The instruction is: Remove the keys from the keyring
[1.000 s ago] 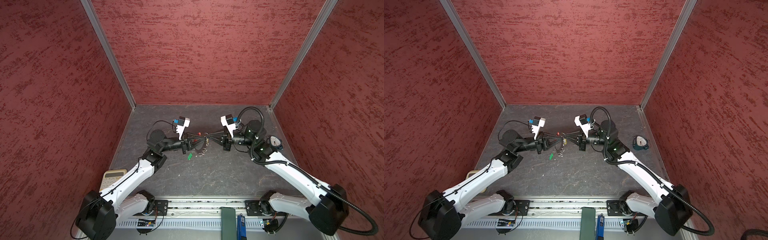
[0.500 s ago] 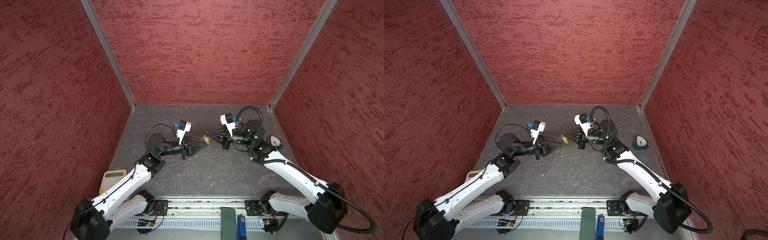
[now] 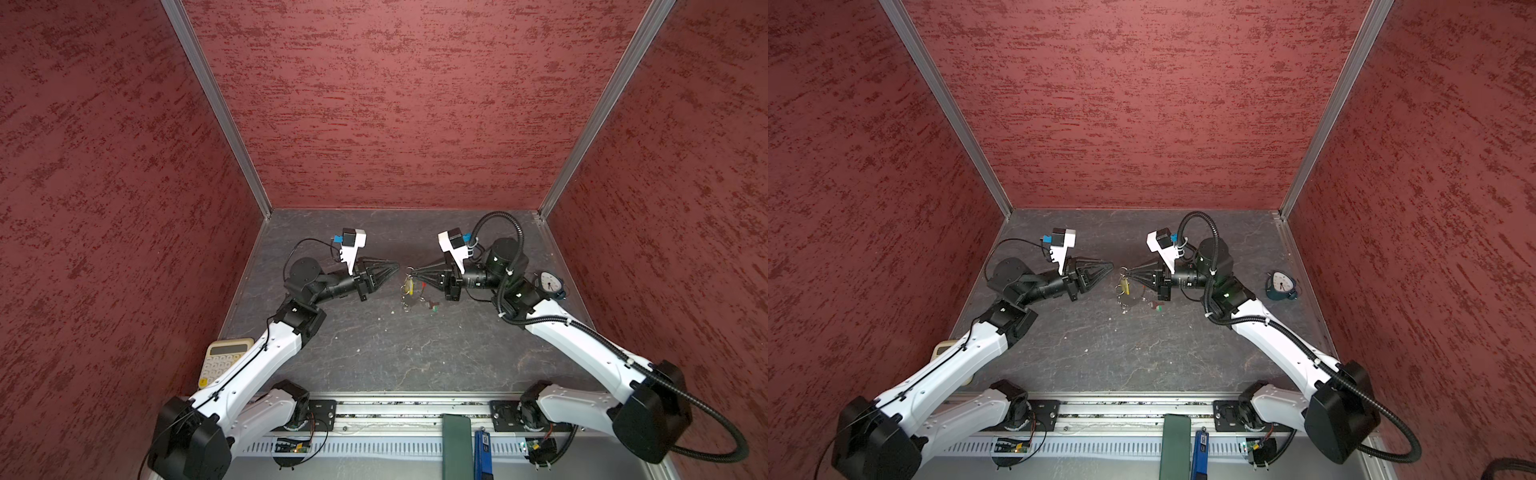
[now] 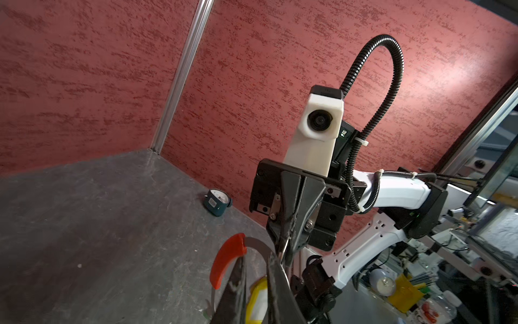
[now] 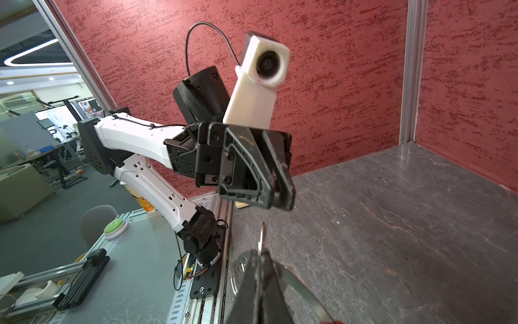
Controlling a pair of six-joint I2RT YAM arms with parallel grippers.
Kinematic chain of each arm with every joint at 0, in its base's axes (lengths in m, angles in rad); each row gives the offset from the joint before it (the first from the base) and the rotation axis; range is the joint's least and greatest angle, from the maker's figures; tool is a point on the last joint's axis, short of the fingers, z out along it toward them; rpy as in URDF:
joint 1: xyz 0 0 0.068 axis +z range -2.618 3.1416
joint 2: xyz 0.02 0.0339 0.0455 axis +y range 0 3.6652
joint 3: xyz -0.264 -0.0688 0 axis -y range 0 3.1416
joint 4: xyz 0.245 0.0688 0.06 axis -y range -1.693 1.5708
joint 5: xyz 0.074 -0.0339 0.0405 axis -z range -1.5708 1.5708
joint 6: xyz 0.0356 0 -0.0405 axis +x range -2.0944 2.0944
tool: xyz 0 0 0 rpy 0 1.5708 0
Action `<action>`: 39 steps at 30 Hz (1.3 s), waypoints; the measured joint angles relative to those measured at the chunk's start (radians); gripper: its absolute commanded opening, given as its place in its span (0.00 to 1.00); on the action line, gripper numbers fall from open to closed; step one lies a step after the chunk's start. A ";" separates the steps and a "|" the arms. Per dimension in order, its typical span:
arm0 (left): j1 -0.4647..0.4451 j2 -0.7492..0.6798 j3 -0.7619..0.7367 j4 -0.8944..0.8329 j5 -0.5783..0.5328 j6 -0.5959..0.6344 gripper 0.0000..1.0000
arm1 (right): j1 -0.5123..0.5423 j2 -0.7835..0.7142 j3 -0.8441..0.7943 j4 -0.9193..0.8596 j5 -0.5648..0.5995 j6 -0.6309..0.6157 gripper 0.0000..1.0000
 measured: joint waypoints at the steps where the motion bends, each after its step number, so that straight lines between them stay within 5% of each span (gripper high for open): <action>1: -0.005 0.003 0.000 0.008 0.008 -0.002 0.18 | 0.000 0.000 0.000 0.008 -0.003 0.005 0.00; 25: -0.042 0.043 0.000 0.131 0.087 -0.045 0.11 | -0.001 0.021 -0.001 0.087 -0.037 0.068 0.00; 39: -0.029 0.010 0.000 0.113 0.050 -0.027 0.28 | -0.001 0.005 -0.029 0.139 -0.058 0.105 0.00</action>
